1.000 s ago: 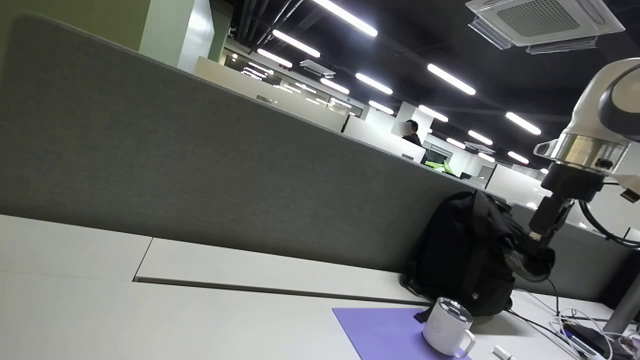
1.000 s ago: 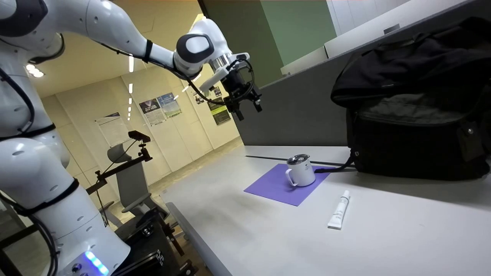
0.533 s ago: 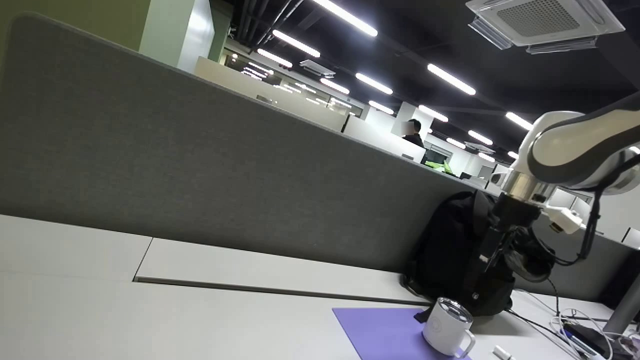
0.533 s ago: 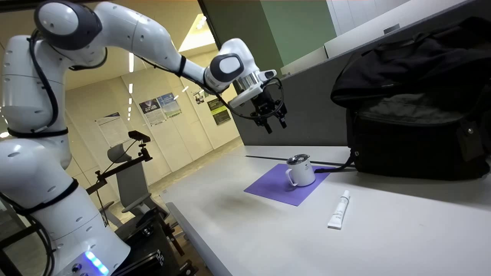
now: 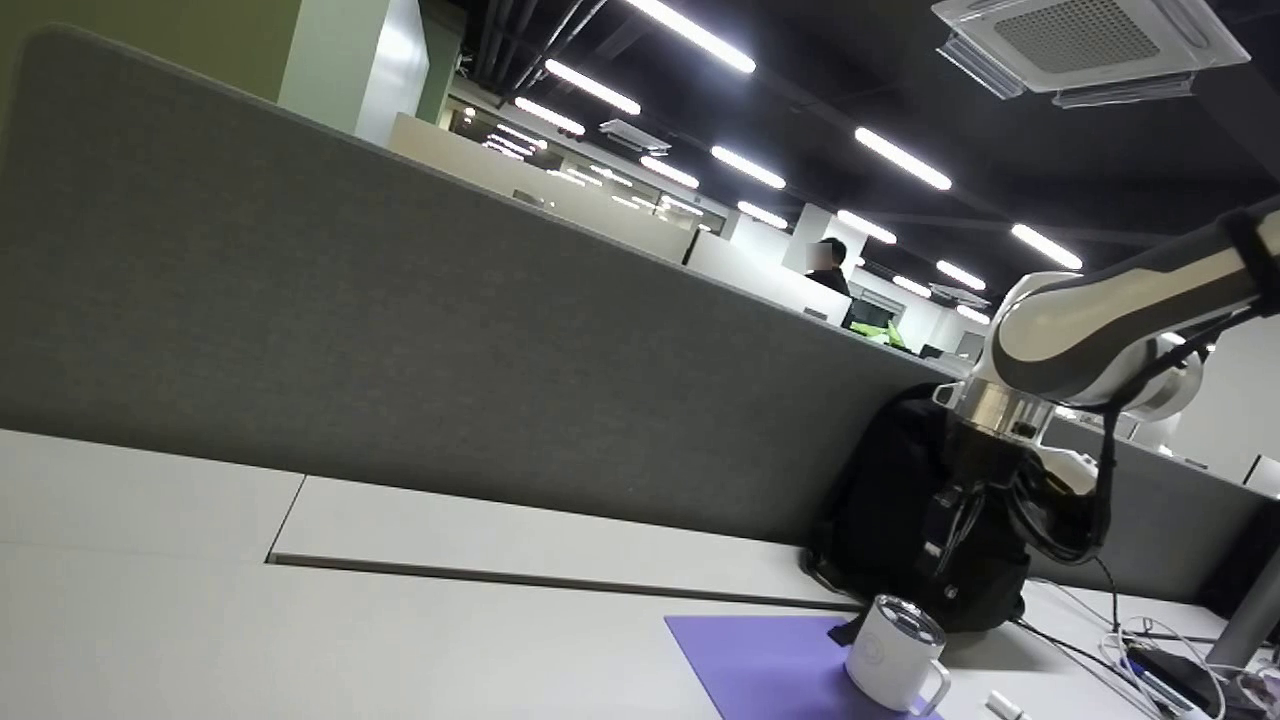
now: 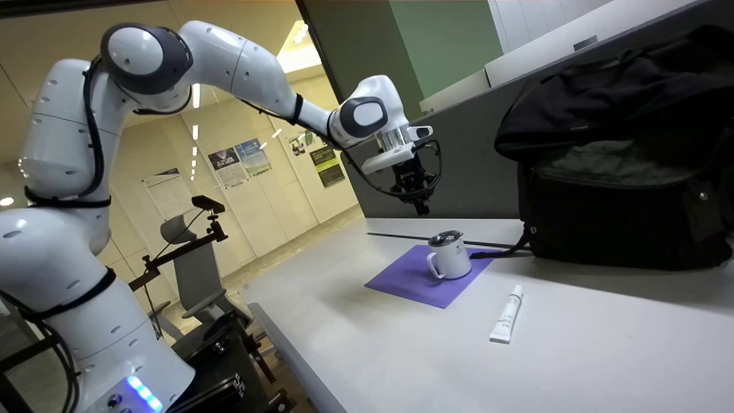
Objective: Open the coffee mug.
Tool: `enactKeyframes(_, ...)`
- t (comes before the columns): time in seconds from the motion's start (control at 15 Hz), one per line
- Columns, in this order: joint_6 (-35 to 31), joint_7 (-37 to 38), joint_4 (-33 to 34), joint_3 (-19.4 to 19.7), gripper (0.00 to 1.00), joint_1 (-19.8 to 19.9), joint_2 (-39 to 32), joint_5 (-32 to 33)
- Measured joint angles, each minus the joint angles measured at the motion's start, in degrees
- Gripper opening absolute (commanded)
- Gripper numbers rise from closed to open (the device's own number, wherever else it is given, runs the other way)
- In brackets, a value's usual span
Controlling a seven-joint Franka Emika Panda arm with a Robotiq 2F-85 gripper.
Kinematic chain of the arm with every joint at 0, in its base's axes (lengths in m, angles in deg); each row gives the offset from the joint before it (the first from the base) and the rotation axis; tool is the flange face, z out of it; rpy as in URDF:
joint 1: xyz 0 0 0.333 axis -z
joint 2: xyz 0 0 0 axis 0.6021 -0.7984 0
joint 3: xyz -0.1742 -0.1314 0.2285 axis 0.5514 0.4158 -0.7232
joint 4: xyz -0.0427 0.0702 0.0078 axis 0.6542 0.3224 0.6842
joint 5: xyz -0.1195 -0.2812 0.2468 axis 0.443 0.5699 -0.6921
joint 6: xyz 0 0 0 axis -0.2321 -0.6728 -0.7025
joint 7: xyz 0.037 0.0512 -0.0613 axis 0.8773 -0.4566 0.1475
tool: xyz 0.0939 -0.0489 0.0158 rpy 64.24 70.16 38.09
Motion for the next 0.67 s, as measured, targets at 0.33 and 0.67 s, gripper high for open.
enactKeyframes(0.33,3.7,-0.8,2.5,-0.7,0.01,0.7,-1.1,-0.1)
enactKeyframes(0.67,3.3,-0.8,2.4,-0.7,0.01,0.7,-1.3,-0.1)
